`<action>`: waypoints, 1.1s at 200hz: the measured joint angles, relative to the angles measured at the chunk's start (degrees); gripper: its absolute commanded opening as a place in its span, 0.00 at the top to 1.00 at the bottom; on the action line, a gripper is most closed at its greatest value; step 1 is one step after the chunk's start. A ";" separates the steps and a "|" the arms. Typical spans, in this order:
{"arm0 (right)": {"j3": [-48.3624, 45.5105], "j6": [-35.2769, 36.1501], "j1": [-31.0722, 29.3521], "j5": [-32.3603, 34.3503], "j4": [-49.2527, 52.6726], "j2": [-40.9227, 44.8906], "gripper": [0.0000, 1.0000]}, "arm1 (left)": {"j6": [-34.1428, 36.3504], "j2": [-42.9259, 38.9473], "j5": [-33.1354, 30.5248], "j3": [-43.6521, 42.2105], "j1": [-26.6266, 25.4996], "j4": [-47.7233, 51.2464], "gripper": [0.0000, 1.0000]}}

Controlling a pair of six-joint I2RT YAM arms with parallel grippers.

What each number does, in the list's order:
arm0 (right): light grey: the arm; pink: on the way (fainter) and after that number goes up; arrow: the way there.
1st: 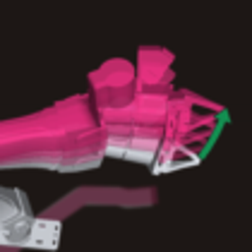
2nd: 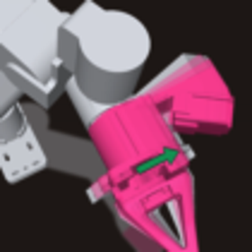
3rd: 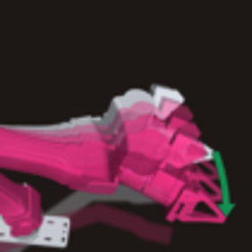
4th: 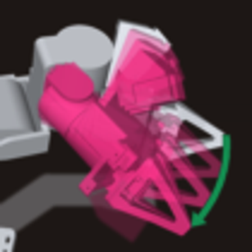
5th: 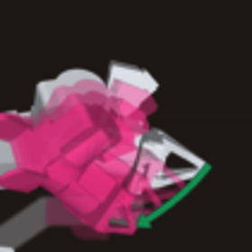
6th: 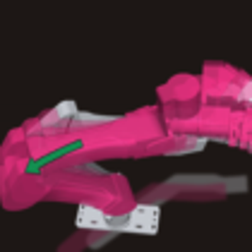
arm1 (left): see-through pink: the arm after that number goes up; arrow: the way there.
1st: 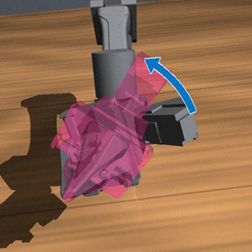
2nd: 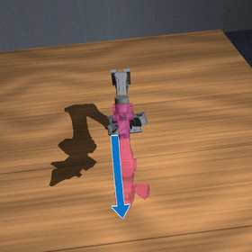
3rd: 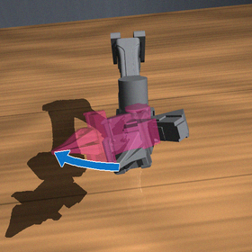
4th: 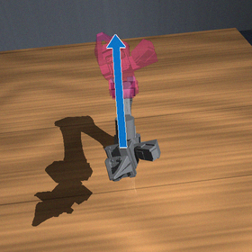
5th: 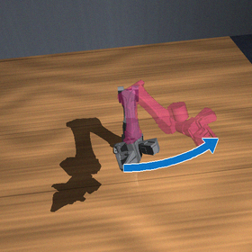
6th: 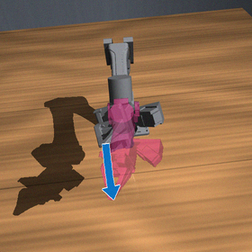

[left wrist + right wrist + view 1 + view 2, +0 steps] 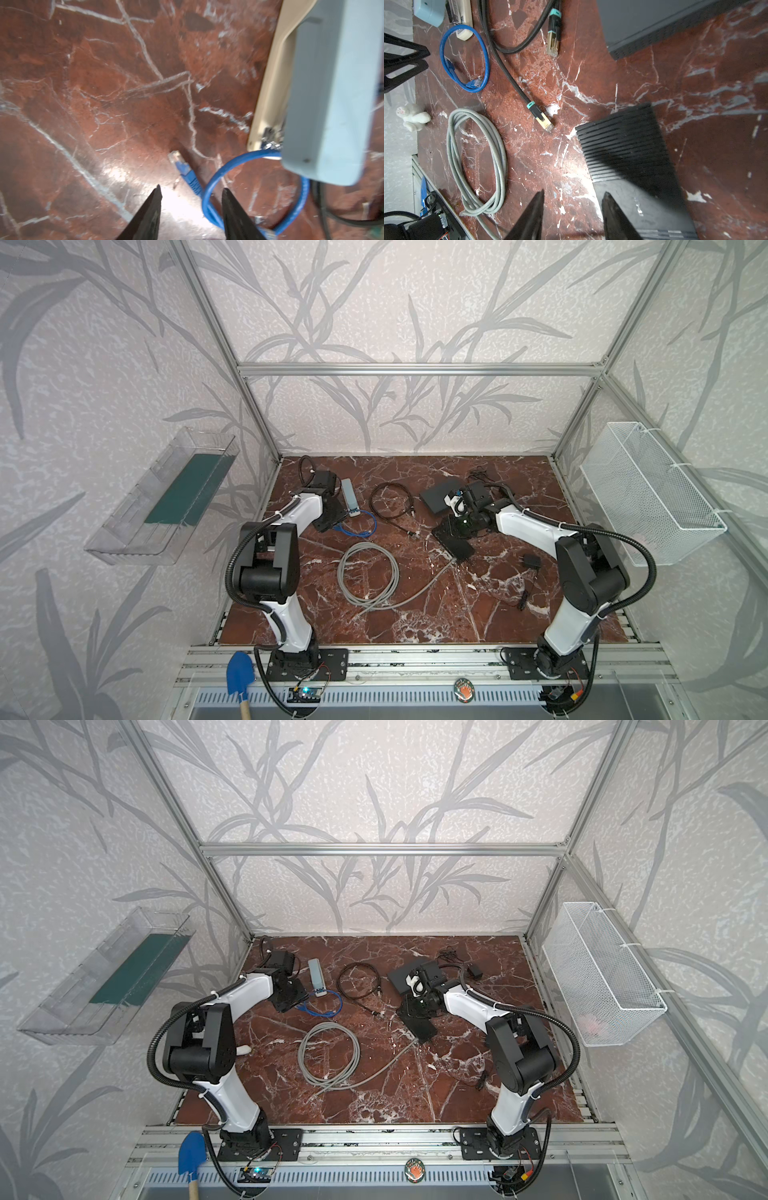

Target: Insert the plug into the switch port

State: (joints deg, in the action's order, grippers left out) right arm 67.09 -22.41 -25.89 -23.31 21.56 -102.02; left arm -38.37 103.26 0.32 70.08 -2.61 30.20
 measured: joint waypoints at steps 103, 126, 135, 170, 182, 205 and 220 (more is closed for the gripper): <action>3.43 2.58 -0.04 -0.31 2.89 -1.05 0.54 | -9.75 1.90 -0.02 0.04 0.09 -2.51 0.48; 3.43 2.91 -0.04 -0.31 3.26 -1.05 0.54 | -10.88 3.06 -0.04 -0.13 0.02 -2.75 0.49; 3.43 3.02 -0.02 -0.31 3.34 -1.07 0.54 | -11.28 3.37 -0.09 -0.24 -0.02 -2.82 0.50; 3.43 3.58 -0.02 -0.37 3.69 -1.16 0.54 | -12.31 4.00 -0.24 -0.85 -0.33 -3.67 0.57; 3.43 3.74 -0.02 -0.50 3.78 -1.16 0.54 | -12.72 4.17 -0.44 -1.05 -0.39 -4.04 0.57; 3.43 3.93 0.02 -0.72 3.91 -1.16 0.54 | -12.96 3.96 -0.74 -2.49 -0.59 -5.55 0.56; 3.43 4.00 0.11 -0.72 3.96 -1.16 0.54 | -12.94 3.48 -0.74 -3.52 -0.68 -6.08 0.55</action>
State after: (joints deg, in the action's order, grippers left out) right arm 70.52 -18.41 -25.78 -24.03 25.52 -103.18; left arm -51.31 106.74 -0.43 66.57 -3.29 24.12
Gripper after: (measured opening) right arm 0.463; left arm 0.440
